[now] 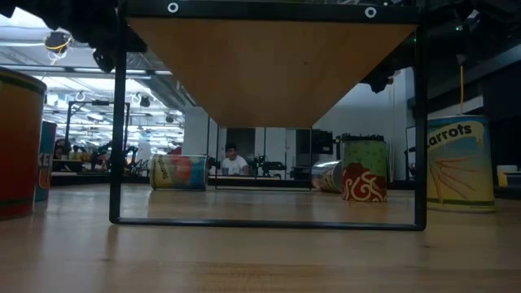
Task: Pick and place cans onto a shelf
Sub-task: Put the small canned carrots on the shelf
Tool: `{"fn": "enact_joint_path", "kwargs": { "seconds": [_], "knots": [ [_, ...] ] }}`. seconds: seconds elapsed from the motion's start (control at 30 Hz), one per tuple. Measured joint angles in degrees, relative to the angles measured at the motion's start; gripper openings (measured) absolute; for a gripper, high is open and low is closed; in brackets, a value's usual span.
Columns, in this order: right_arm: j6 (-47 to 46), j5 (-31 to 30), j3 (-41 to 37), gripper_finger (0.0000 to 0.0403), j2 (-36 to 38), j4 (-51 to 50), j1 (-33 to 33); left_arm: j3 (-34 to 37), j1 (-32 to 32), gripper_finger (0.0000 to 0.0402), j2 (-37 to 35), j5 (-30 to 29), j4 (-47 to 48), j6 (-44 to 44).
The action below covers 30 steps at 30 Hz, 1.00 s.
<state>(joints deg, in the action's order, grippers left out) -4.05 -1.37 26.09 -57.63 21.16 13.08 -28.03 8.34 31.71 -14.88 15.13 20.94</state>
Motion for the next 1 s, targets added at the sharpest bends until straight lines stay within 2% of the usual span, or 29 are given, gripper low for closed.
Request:
{"fn": "enact_joint_path", "kwargs": {
  "seconds": [0.6,1.0],
  "knots": [
    [-0.2,0.0,0.0,0.0072,0.0,0.0,0.0,0.0,-0.1,0.0,0.0,-0.6,-16.4,10.0],
    [-0.2,0.0,0.0,0.0072,0.0,0.0,0.0,-0.1,-1.3,0.0,0.7,-5.5,-17.5,19.5]
  ]
}}
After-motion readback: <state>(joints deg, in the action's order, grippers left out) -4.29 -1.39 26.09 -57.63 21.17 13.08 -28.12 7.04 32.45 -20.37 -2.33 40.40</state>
